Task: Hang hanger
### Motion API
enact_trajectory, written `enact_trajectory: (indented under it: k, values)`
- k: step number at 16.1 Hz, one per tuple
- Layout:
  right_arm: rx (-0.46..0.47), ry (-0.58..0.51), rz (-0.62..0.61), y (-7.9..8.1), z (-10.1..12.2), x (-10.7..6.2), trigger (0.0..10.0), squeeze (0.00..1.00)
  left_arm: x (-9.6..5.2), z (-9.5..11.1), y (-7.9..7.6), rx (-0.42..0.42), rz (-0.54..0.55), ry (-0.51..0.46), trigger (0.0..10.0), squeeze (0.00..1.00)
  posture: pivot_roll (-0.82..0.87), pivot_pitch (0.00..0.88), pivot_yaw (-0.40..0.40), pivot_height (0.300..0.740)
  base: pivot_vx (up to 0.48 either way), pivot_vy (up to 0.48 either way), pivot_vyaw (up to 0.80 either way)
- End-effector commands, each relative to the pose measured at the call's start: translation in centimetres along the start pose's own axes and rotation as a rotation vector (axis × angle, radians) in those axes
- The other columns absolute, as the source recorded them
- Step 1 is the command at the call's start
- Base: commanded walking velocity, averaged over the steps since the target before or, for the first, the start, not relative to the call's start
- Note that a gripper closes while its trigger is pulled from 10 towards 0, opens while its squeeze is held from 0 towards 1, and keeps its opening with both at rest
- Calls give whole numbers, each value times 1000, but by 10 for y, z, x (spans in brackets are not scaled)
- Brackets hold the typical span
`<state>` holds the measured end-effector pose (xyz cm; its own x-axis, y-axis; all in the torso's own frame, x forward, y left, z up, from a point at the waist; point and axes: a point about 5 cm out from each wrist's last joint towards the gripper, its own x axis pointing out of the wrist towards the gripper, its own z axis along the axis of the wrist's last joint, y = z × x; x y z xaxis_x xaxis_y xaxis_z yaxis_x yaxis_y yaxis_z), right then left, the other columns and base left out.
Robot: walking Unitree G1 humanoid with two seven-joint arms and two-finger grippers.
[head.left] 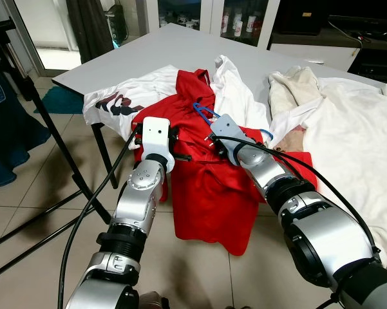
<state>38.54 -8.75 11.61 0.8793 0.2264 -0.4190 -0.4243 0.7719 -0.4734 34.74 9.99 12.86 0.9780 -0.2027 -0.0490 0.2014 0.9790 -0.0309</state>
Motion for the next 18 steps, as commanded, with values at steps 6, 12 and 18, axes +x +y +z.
enact_trajectory:
  k: [6, 12, 18]
  values:
    - [163, 39, -74, -18, -14, -3, 0, 0, 3, 7, -1, 8, -2, -24, 10000, 0, 128, 0, -10, 740, 0, 0, 0]
    - [441, -22, -233, -58, -17, -10, 0, 0, 4, 8, -1, 6, -1, -27, 10000, 0, 123, 0, -11, 740, 0, 0, 0]
    - [748, -307, -263, -92, 11, -21, 4000, 0, 5, 9, -4, 4, -11, -29, 10000, 0, 112, 0, -6, 740, 0, 0, 0]
